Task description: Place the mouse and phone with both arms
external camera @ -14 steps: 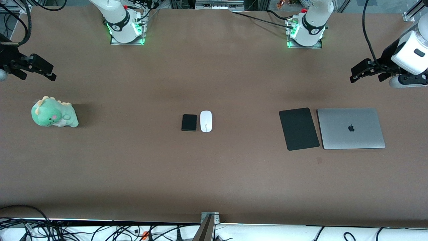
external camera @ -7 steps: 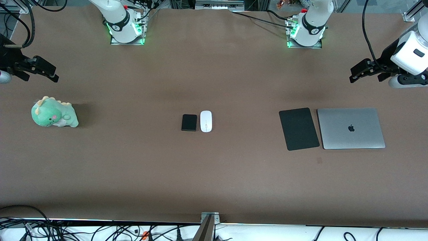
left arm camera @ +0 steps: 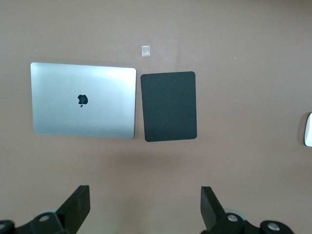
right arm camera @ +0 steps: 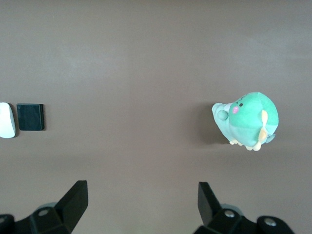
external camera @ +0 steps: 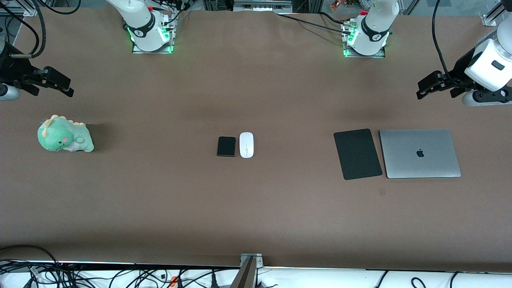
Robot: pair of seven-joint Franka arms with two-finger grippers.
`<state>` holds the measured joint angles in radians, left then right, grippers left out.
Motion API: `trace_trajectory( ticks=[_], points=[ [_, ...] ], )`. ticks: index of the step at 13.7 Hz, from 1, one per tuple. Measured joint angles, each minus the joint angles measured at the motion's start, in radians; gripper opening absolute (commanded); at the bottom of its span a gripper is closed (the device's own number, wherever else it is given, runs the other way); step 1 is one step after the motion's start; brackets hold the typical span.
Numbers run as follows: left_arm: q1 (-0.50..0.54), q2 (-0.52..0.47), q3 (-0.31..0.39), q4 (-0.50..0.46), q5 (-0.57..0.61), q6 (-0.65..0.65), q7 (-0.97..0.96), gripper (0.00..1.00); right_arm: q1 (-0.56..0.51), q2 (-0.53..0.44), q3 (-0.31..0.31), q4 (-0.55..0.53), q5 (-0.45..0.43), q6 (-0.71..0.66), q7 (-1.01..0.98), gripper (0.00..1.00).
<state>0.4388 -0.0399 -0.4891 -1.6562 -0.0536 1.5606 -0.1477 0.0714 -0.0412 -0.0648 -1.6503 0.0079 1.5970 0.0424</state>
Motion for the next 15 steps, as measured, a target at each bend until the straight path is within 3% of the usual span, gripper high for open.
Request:
trace_trajectory(
  ticks=[9, 12, 15],
  points=[
    [0.000, 0.021, -0.034, -0.005, -0.001, 0.003, 0.000, 1.00, 0.000, 0.002, 0.000, 0.000, 0.000, -0.007, 0.000, 1.00],
    [-0.001, 0.065, -0.097, -0.009, -0.003, 0.020, -0.041, 1.00, 0.000, 0.004, 0.002, -0.001, 0.000, -0.009, 0.000, 1.00],
    [-0.005, 0.171, -0.218, -0.022, -0.006, 0.113, -0.190, 1.00, 0.003, 0.015, 0.008, -0.011, 0.001, -0.009, 0.001, 1.00]
  ],
)
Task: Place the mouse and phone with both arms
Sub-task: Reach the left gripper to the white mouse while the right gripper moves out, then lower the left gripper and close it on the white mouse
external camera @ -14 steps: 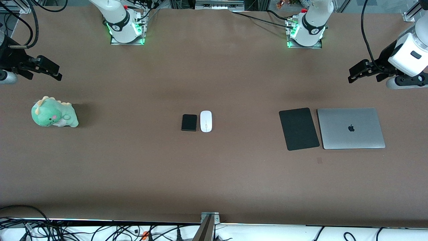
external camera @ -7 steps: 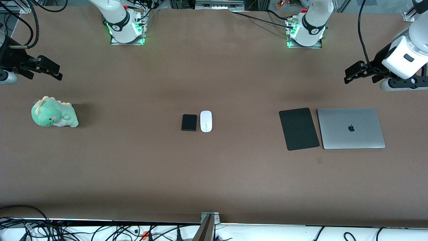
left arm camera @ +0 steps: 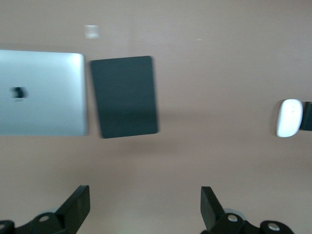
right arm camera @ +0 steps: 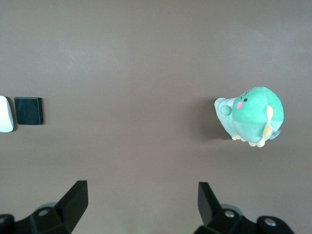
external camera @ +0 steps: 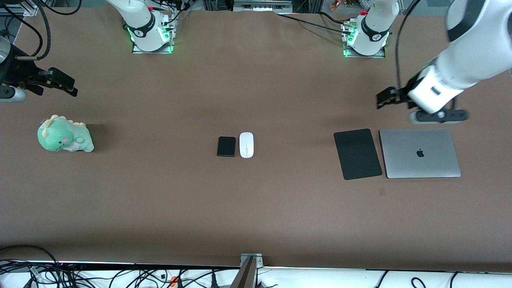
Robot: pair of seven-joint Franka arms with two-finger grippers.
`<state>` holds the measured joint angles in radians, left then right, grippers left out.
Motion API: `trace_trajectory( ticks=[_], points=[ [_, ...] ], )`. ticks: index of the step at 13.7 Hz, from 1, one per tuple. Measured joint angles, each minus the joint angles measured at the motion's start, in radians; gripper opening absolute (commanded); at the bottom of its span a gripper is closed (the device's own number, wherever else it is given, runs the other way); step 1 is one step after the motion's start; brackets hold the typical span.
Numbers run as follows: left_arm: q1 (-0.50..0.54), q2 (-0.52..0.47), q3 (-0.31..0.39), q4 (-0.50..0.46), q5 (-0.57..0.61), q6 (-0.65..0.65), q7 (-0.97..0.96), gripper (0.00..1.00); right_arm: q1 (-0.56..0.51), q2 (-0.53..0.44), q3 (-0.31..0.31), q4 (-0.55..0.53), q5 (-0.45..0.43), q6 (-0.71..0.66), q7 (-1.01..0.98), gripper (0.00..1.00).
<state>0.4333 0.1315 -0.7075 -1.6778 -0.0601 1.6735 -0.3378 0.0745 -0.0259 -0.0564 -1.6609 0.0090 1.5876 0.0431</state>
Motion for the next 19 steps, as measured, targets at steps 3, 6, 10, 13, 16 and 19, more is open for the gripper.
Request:
trace_trajectory(
  ticks=[3, 6, 10, 13, 16, 19],
  points=[
    [-0.057, 0.122, -0.060, -0.007, 0.000, 0.143, -0.114, 1.00, 0.027, 0.034, 0.004, -0.010, 0.002, 0.013, 0.043, 1.00],
    [-0.180, 0.249, -0.061, -0.012, 0.048, 0.319, -0.296, 1.00, 0.061, 0.076, 0.006, -0.023, 0.003, 0.057, 0.085, 1.00],
    [-0.354, 0.442, -0.053, -0.017, 0.255, 0.527, -0.571, 1.00, 0.094, 0.116, 0.009, -0.090, 0.004, 0.179, 0.117, 1.00],
    [-0.499, 0.540, 0.005, 0.020, 0.360, 0.591, -0.697, 1.00, 0.112, 0.159, 0.010, -0.111, 0.008, 0.244, 0.121, 1.00],
    [-0.693, 0.605, 0.149, 0.133, 0.367, 0.594, -0.710, 1.00, 0.119, 0.203, 0.010, -0.112, 0.010, 0.283, 0.122, 1.00],
    [-0.878, 0.681, 0.287, 0.232, 0.367, 0.594, -0.718, 1.00, 0.128, 0.237, 0.010, -0.112, 0.011, 0.310, 0.122, 1.00]
  ],
)
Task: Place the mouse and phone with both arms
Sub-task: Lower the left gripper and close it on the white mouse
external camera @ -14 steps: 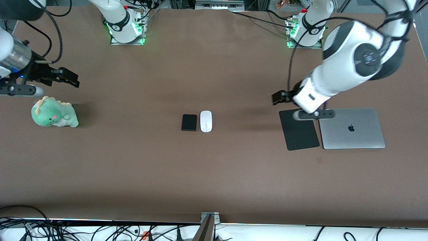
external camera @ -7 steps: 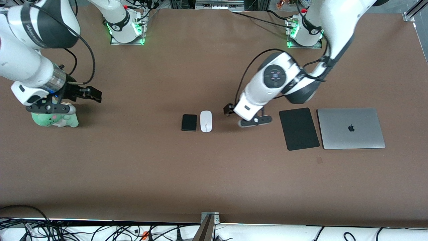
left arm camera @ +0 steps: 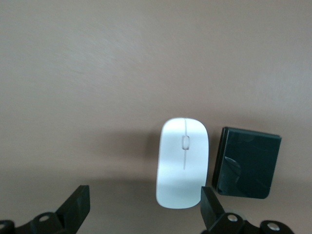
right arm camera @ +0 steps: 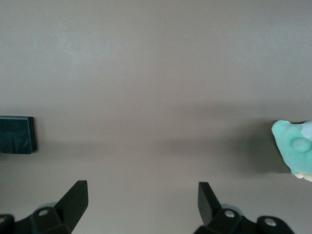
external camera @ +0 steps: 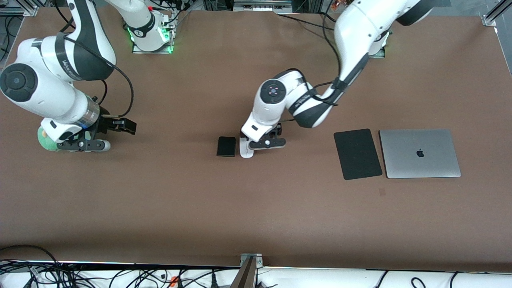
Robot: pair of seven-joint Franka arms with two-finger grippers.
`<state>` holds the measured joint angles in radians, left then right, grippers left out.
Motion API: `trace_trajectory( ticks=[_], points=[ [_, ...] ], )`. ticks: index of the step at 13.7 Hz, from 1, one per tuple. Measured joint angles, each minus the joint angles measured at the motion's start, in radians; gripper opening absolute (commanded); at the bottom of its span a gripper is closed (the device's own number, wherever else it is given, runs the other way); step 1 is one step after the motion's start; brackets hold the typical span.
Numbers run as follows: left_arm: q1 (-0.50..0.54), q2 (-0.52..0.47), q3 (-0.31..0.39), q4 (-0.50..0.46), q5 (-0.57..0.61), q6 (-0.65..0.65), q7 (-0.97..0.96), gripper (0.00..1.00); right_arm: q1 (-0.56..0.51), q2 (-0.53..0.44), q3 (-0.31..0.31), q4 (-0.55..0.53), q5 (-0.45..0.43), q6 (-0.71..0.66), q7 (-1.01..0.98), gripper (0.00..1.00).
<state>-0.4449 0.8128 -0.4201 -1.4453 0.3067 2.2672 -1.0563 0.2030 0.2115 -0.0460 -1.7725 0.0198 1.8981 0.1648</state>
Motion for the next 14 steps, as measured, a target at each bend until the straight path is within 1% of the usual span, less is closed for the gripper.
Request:
trace_trajectory(
  ticks=[2, 6, 10, 14],
  points=[
    [-0.044, 0.045, 0.028, 0.047, 0.000, 0.000, -0.002, 1.00, 0.001, 0.020, 0.000, 0.000, 0.000, 0.007, 0.000, 1.00],
    [-0.050, 0.117, 0.029, 0.122, 0.000, 0.012, -0.001, 1.00, 0.000, 0.035, -0.001, 0.000, 0.000, 0.009, 0.000, 1.00],
    [-0.062, 0.157, 0.030, 0.140, 0.000, 0.037, -0.001, 1.00, 0.000, 0.038, -0.001, 0.000, 0.000, 0.010, 0.000, 1.00],
    [-0.067, 0.158, 0.029, 0.143, 0.000, 0.038, -0.001, 1.00, 0.000, 0.039, -0.001, 0.000, 0.000, 0.012, 0.000, 1.00]
  ],
)
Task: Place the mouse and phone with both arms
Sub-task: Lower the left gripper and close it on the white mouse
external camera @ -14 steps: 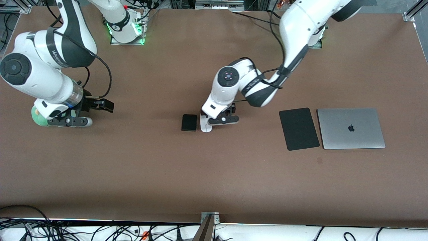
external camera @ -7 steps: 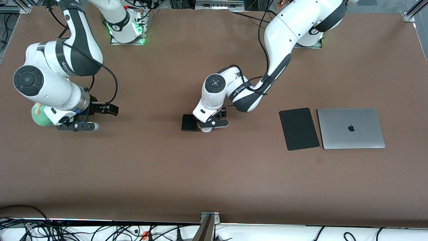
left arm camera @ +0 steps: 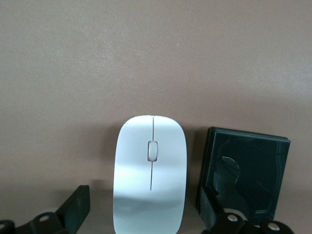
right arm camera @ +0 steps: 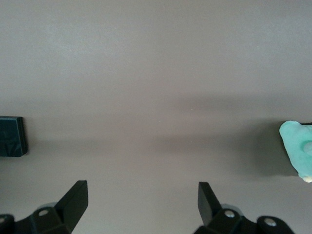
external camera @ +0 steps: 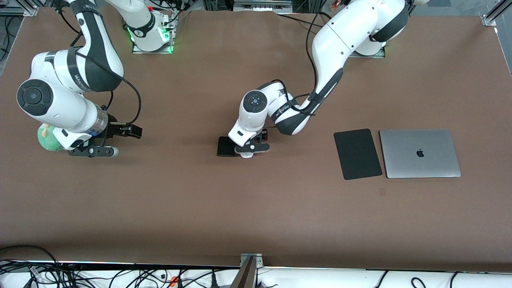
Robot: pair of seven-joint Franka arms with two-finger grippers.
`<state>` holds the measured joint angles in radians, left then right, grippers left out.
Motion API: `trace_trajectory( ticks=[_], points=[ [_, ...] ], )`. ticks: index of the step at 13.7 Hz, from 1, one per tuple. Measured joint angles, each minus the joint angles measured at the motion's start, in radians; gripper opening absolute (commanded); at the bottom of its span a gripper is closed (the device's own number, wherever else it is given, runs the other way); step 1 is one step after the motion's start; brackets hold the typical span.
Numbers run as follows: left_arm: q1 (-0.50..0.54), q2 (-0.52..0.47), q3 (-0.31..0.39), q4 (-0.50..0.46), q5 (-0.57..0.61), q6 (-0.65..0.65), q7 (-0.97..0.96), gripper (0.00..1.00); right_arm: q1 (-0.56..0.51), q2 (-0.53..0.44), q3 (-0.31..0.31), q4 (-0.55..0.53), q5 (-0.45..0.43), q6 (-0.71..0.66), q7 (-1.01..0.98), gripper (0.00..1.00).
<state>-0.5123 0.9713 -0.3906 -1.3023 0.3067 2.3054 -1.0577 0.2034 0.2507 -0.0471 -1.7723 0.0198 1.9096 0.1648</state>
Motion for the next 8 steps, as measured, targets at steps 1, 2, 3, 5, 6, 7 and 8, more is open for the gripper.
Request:
trace_trajectory(
  ticks=[1, 2, 3, 5, 6, 7, 8],
  points=[
    [0.000, 0.000, 0.000, 0.000, 0.000, 0.000, 0.000, 1.00, 0.000, 0.000, 0.000, 0.000, 0.000, 0.000, 0.000, 1.00],
    [-0.001, 0.000, 0.000, 0.000, 0.000, 0.000, 0.001, 0.98, 0.000, 0.000, 0.000, 0.000, 0.000, 0.001, 0.000, 1.00],
    [-0.001, 0.002, 0.000, 0.000, 0.001, 0.000, 0.002, 0.88, 0.000, 0.000, 0.000, 0.000, 0.000, 0.001, 0.000, 1.00],
    [-0.001, 0.005, 0.000, 0.000, 0.002, 0.000, 0.004, 0.65, 0.000, 0.000, 0.000, 0.000, 0.000, 0.001, 0.000, 1.00],
    [-0.001, 0.008, 0.000, 0.000, 0.003, 0.000, 0.004, 0.46, 0.000, 0.000, 0.000, 0.000, 0.000, 0.001, 0.000, 1.00],
    [-0.001, 0.012, 0.000, 0.000, 0.003, 0.001, 0.005, 0.29, 0.000, 0.000, 0.000, 0.000, 0.000, 0.002, 0.000, 1.00],
    [-0.001, 0.013, 0.001, 0.001, 0.003, 0.004, 0.011, 0.13, 0.000, 0.001, 0.000, 0.000, 0.000, 0.002, 0.000, 1.00]
  ],
)
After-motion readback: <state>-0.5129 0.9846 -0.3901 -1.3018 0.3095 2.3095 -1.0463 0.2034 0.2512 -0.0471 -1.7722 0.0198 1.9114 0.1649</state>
